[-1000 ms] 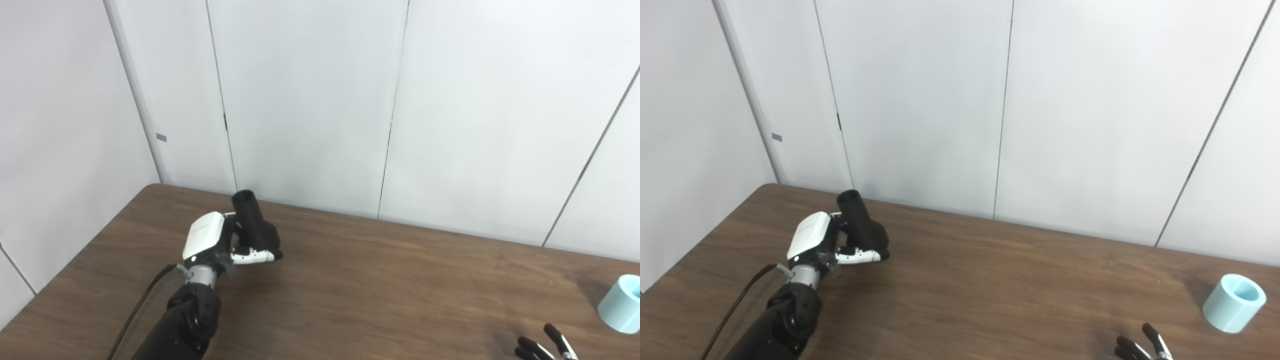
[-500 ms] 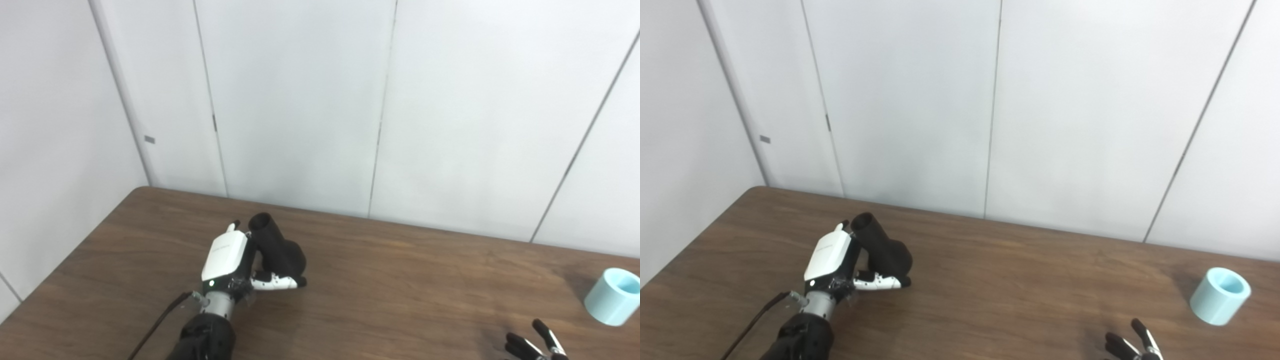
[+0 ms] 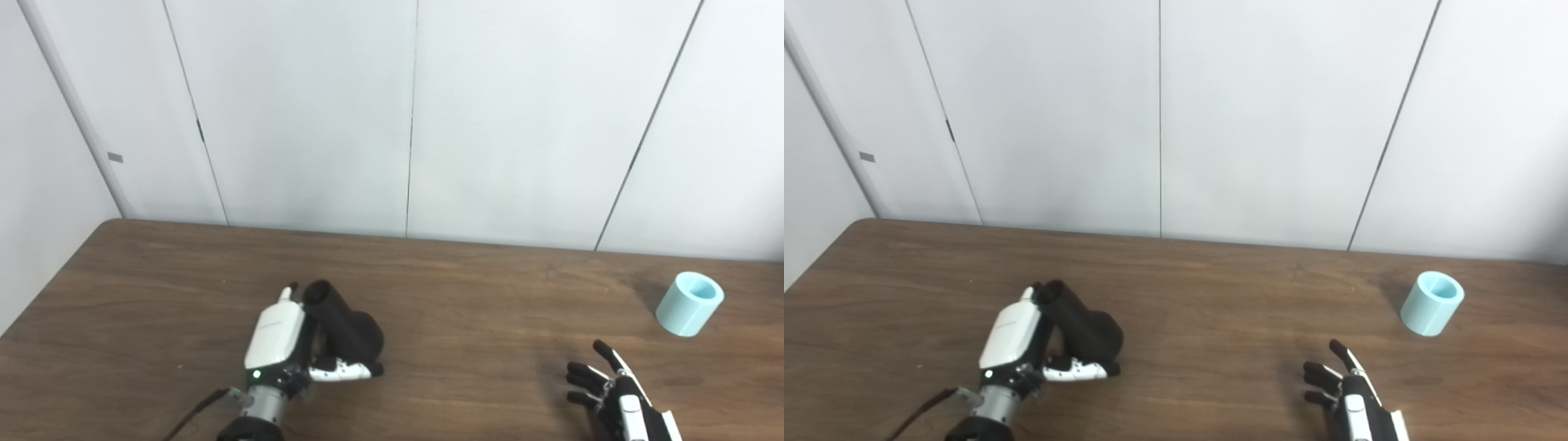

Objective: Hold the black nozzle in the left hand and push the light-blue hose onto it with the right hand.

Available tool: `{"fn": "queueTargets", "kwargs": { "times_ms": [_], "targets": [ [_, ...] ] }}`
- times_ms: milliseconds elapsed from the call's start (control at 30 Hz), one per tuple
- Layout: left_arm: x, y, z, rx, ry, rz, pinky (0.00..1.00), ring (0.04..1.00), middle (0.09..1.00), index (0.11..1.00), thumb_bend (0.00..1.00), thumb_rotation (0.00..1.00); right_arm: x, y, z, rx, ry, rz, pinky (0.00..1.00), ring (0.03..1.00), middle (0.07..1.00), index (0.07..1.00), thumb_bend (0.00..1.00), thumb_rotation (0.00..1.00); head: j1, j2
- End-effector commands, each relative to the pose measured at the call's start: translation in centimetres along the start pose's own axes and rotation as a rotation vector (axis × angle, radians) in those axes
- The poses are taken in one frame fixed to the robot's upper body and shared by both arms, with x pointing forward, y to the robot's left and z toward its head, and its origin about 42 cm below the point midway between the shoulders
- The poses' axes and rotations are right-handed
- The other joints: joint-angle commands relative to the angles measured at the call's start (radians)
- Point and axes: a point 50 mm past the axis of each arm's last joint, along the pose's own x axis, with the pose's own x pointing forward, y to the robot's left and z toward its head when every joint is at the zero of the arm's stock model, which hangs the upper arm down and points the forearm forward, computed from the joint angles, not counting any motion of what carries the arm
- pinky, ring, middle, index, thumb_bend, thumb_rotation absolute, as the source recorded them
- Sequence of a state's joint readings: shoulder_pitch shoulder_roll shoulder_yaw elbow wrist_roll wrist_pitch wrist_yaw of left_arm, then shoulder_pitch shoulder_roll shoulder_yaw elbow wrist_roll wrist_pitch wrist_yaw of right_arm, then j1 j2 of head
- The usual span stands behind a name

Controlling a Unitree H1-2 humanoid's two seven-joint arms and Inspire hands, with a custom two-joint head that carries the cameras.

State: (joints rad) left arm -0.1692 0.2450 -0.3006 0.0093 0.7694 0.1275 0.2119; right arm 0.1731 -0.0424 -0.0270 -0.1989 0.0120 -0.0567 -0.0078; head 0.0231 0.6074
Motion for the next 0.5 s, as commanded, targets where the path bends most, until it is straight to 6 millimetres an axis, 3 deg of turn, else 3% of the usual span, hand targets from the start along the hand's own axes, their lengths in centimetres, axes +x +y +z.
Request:
{"fn": "queueTargets", "kwargs": {
  "times_ms": [0, 467],
  "targets": [
    [0.5, 0.7, 1.8, -0.001, -0.086, 0.052, 1.0, 0.655, 0.472, 0.497, 0.52, 0.0, -0.4, 0.4, -0.2, 0.013, 0.013, 0.011, 0.64, 0.734, 0.724, 0.874, 0.42, 0.96, -0.001, 0.003],
    [-2.0, -2.5, 3.6, -0.015, -0.138, -0.024, 1.0, 0.646, 0.47, 0.497, 0.52, 0.0, -0.5, 0.5, 0.8, -0.016, 0.013, 0.008, 0.64, 0.729, 0.703, 0.845, 0.41, 1.0, -0.06, 0.064]
  ]
}}
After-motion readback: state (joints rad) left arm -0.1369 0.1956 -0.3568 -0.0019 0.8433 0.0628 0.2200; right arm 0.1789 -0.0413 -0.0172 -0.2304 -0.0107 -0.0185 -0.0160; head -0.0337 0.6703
